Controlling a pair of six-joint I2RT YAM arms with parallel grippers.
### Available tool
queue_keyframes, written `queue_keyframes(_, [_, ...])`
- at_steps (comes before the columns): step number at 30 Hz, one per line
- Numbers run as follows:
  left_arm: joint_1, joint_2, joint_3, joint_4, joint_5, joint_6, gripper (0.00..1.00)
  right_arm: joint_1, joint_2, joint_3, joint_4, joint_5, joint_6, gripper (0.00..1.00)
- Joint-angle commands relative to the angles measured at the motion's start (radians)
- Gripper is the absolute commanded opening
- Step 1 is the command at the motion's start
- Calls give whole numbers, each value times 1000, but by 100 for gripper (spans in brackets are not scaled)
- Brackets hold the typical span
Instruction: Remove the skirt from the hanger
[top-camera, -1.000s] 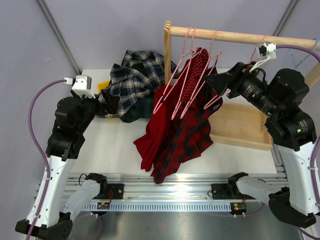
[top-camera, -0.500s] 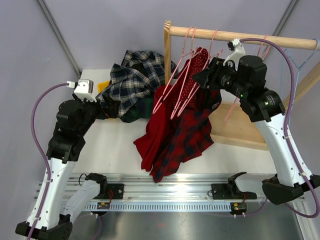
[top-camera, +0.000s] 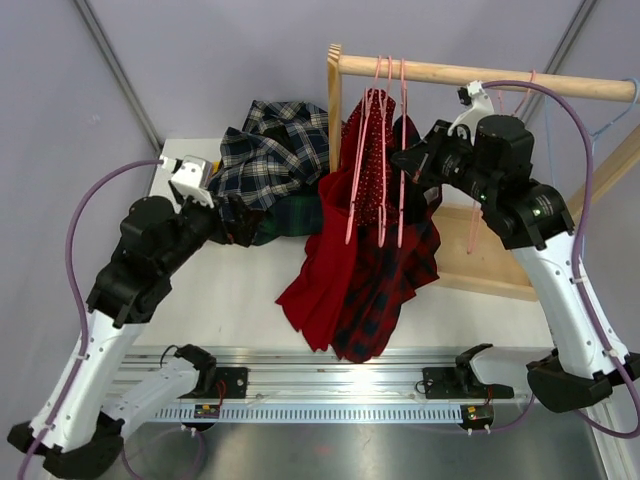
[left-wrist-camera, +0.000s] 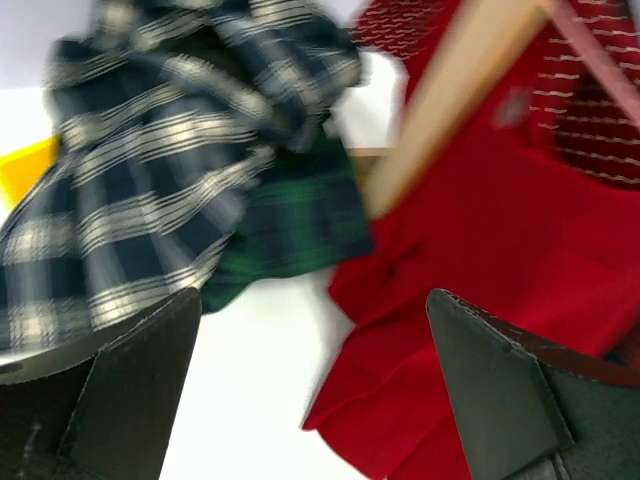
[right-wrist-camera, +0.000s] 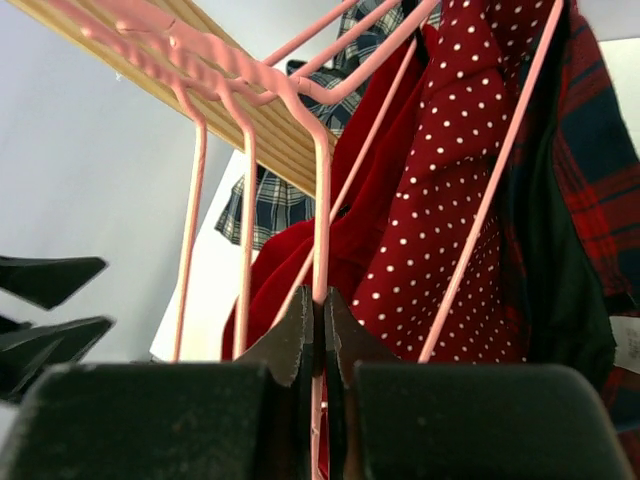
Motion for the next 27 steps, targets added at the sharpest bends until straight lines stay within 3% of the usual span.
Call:
queue_keyframes(1, [-190, 68, 198, -4, -100, 40, 99, 7, -88, 98, 36, 66, -50, 0])
queue_keyframes(5, [-393, 195, 439, -50, -180, 42, 99, 7, -110, 214, -59, 111, -61, 0])
queue_keyframes(10, [-686, 396, 784, -94, -286, 112, 99, 7, -146, 245, -92, 121, -66, 0])
queue_keyframes(14, [-855, 571, 938, -104, -289, 131, 99, 9, -174, 262, -125, 148, -59, 0])
queue_keyframes(19, [-1030, 662, 820, 102, -171, 85, 99, 7, -234, 231, -124, 143, -21, 0])
queue_keyframes(24, [-1119, 711, 639, 303, -216, 40, 99, 7, -274, 240, -144, 99, 6, 0])
queue_keyframes(27, [-1144, 743, 609, 370, -294, 43, 99, 7, -289, 256, -165, 92, 7, 0])
